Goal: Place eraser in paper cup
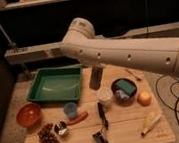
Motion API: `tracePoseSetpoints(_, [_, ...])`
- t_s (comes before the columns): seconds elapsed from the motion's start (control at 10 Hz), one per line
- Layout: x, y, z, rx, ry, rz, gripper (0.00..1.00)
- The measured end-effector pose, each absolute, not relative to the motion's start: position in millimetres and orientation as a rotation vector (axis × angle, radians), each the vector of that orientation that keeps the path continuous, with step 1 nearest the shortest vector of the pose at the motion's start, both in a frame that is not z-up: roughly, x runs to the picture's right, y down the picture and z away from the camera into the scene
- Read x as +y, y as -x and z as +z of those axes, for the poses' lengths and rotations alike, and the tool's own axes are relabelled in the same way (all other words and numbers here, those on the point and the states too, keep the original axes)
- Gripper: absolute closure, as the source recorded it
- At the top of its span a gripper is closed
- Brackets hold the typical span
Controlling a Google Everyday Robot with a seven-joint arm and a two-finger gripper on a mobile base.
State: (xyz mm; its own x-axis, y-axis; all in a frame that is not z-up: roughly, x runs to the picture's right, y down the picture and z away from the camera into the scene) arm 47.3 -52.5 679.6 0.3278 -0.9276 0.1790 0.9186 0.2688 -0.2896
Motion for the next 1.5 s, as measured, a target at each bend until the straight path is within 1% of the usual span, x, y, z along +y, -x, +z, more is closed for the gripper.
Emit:
tracePoseSetpoints(0.3, [-50,-58,677,0.056,0.379,-1.191,0.81])
tracePoseSetpoints(0.9, [-53,-71,702,0.075,0.378,-1.185,0.81])
tracePoseSetpoints(1.5, [-53,-71,702,0.075,0.377,-1.185,0.81])
